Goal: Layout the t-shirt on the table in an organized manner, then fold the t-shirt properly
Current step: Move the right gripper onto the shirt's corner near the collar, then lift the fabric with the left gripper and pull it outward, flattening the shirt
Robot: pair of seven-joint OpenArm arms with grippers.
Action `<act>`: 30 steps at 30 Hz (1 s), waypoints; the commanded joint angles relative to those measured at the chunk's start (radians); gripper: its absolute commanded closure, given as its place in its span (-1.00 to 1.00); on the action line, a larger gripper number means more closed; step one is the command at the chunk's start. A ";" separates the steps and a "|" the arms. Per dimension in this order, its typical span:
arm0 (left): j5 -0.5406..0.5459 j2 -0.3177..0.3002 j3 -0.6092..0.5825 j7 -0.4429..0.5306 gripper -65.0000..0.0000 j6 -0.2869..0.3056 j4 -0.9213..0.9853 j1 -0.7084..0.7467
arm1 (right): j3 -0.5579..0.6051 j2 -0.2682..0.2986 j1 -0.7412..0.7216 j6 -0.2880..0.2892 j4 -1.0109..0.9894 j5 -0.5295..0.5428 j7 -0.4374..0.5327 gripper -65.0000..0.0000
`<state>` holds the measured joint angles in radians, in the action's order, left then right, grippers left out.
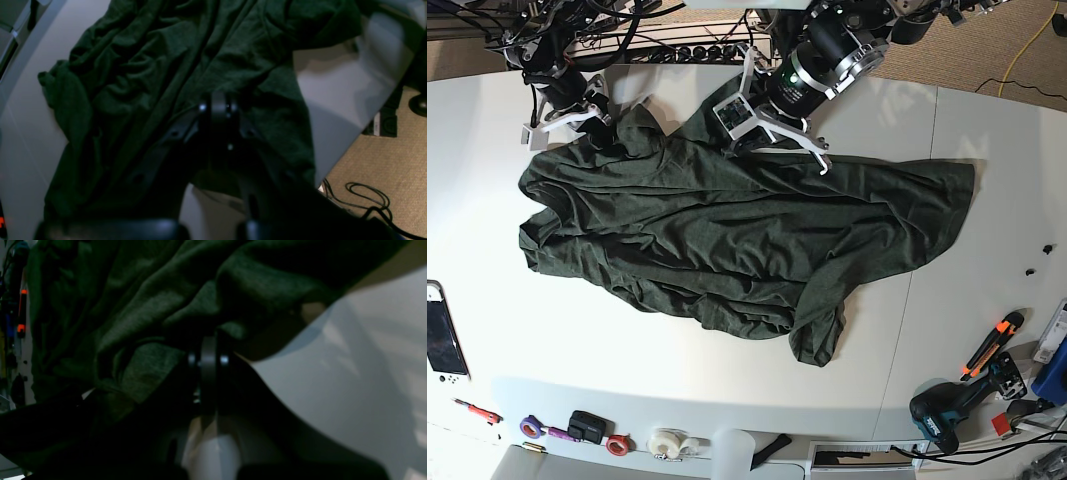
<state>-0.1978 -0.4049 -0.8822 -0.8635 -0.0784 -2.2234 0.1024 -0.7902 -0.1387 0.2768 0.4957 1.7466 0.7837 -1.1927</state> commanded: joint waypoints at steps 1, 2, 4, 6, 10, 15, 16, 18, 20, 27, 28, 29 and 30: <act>-0.009 0.003 0.002 0.025 1.00 -0.003 -0.017 -0.006 | -0.003 0.006 0.006 -0.002 0.008 -0.032 -0.040 1.00; -0.014 0.002 0.002 0.025 1.00 -0.004 -0.017 -0.006 | -0.003 0.011 0.006 0.000 0.014 -0.032 -0.047 1.00; -0.039 0.000 0.002 0.025 1.00 -0.008 -0.017 -0.006 | -0.004 0.029 0.006 0.008 0.032 -0.034 -0.072 1.00; -0.064 -0.012 0.002 0.024 1.00 -0.043 -0.018 -0.006 | -0.003 0.052 0.009 0.009 0.060 -0.037 -0.080 1.00; -0.120 -0.031 0.002 0.010 1.00 -0.061 -0.018 -0.005 | -0.005 0.106 0.009 0.008 0.093 -0.078 -0.081 1.00; -0.184 -0.031 0.002 -0.019 1.00 -0.099 -0.018 -0.005 | -0.010 0.166 0.009 0.000 0.093 -0.147 -0.082 1.00; -0.203 -0.031 0.002 -0.025 1.00 -0.100 -0.018 -0.005 | -0.014 0.174 0.009 -0.005 0.093 -0.159 -0.082 1.00; -0.241 -0.031 0.002 -0.041 1.00 -0.111 -0.018 -0.005 | -0.033 0.187 0.009 -0.006 0.093 -0.165 -0.082 1.00; -0.272 -0.042 0.002 -0.046 1.00 -0.127 -0.019 -0.004 | -0.062 0.193 0.008 -0.006 0.093 -0.163 -0.081 1.00; -0.369 -0.113 0.035 -0.084 1.00 -0.192 -0.054 0.006 | -0.123 0.203 0.008 -0.006 0.093 -0.145 -0.079 1.00; -0.375 -0.123 0.051 -0.086 1.00 -0.192 -0.073 0.014 | -0.122 0.203 0.008 -0.006 0.093 -0.145 -0.078 1.00; -0.375 -0.129 0.070 -0.087 1.00 -0.192 -0.098 0.025 | -0.121 0.203 0.008 -0.006 0.093 -0.145 -0.076 1.00; -0.374 -0.137 0.091 -0.086 1.00 -0.192 -0.127 0.039 | -0.120 0.203 0.008 -0.006 0.093 -0.145 -0.071 1.00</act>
<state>-0.5476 -0.5358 -0.7944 -0.9699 -0.2569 -2.3283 0.1429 -0.9070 0.0486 0.2882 0.4908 1.8217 0.6277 -1.2823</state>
